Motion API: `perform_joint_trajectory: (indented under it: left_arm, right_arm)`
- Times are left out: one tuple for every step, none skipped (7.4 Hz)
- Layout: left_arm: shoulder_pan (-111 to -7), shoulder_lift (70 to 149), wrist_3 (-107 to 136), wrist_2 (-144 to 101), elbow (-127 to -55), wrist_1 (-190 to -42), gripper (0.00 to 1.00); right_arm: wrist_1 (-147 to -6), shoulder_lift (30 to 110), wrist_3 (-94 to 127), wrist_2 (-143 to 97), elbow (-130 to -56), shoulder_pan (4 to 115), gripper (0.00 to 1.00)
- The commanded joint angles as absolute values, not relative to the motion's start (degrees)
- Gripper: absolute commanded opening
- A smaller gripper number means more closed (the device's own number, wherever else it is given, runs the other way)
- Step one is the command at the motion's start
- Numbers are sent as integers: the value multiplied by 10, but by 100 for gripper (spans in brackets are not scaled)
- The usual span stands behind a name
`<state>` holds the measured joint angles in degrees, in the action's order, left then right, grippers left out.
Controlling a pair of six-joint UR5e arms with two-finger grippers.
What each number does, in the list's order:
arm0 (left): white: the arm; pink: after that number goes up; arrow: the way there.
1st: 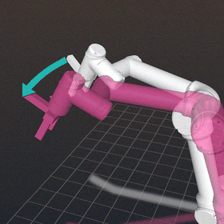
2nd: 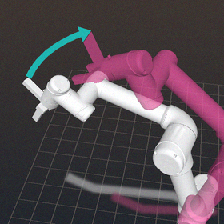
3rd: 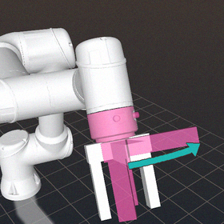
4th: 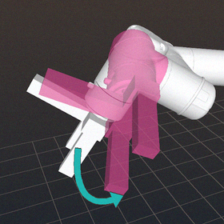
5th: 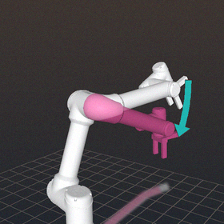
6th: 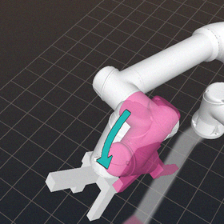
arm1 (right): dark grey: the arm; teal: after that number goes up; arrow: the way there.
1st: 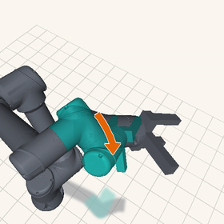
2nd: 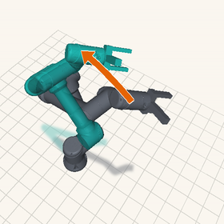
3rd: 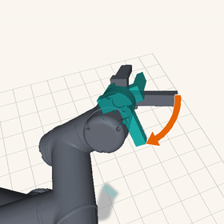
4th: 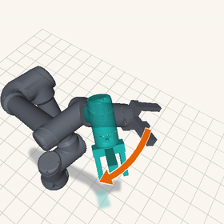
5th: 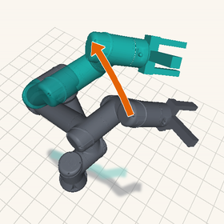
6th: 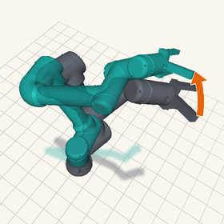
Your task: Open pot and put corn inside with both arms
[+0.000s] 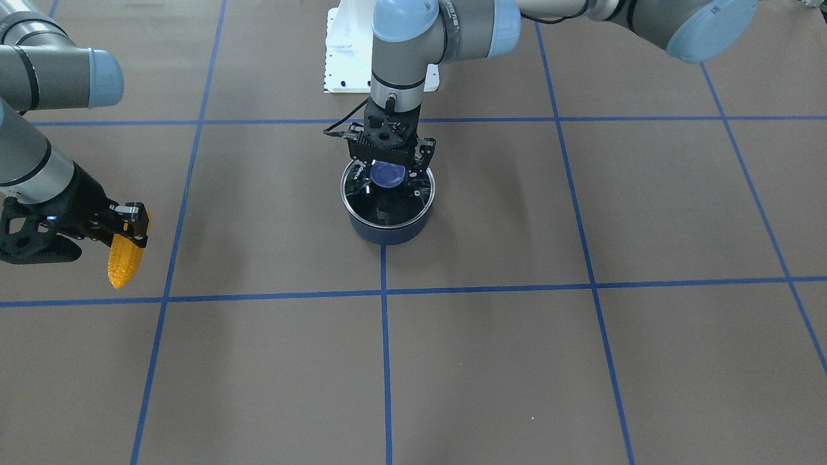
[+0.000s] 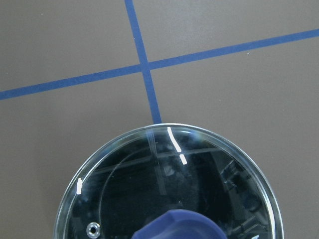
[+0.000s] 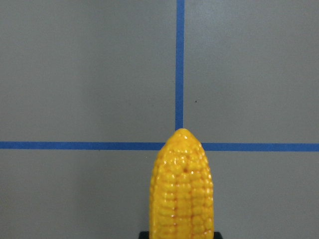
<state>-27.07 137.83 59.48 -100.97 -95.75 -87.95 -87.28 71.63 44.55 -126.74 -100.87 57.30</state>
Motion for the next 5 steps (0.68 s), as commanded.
perform_joint_trajectory:
  left_arm:
    - [-282,1374,589,-1028,-993,-861,70]
    - [-293,1370,562,-1041,-1024,-830,70]
    - [-296,1323,544,-1041,-1067,-833,70]
    - [-311,1290,513,-1042,-1103,-833,70]
    - [-324,1263,487,-1043,-1125,-836,70]
  right_arm:
    - [-873,715,446,-1267,-1010,573,42]
    - [-876,707,449,-1269,-1009,573,43]
    - [-895,689,456,-1273,-1010,572,44]
    - [-921,666,464,-1273,-1010,572,44]
    - [-928,646,519,-1273,-1011,567,44]
